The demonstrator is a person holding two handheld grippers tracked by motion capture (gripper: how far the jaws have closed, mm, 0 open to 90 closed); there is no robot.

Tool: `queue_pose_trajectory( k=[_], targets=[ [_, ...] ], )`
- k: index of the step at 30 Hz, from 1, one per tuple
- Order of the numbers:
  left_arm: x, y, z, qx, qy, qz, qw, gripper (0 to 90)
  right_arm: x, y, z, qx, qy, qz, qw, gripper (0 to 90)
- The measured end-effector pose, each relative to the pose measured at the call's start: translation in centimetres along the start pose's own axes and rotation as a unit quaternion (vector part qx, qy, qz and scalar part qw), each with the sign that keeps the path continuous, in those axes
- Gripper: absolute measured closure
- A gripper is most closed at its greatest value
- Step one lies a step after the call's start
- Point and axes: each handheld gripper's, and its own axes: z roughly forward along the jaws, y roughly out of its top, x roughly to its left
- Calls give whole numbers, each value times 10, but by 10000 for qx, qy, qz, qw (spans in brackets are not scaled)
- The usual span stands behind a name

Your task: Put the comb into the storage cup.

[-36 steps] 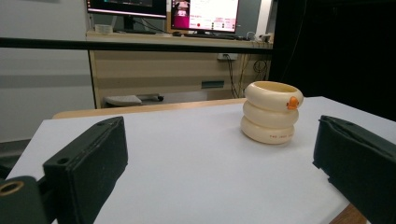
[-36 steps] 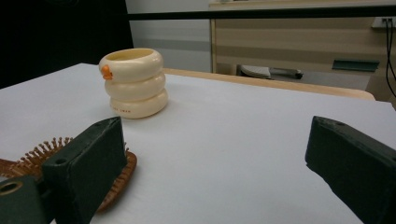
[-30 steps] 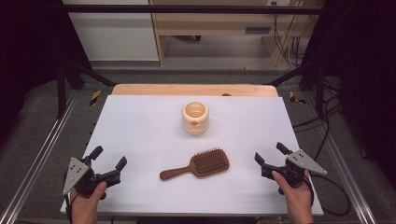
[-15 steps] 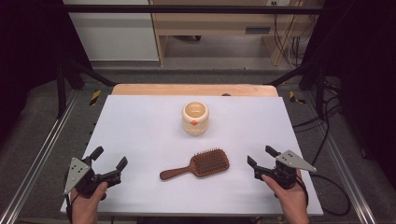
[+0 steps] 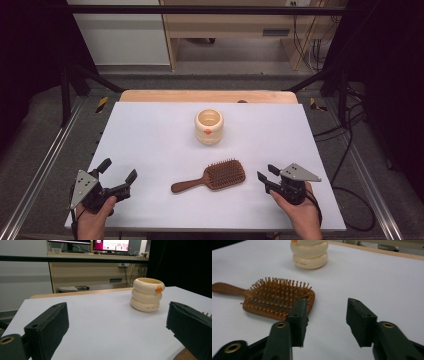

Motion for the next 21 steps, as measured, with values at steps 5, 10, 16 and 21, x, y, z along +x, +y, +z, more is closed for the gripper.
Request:
queue_pose_trajectory(
  k=[5,10,16,21],
  targets=[
    [-1,0,5,46,-33,-18,10000,49,10,-2,4,215,156,-242,9994,680],
    [-5,-1,6,133,-91,63,9999,49,16,-4,9,319,285,-332,9985,805],
    [-6,-3,8,197,-174,49,9996,50,18,-5,12,445,273,-284,9982,900],
    [-8,-4,10,250,-187,61,9995,51,17,-5,15,513,237,-213,9982,900]
  ],
)
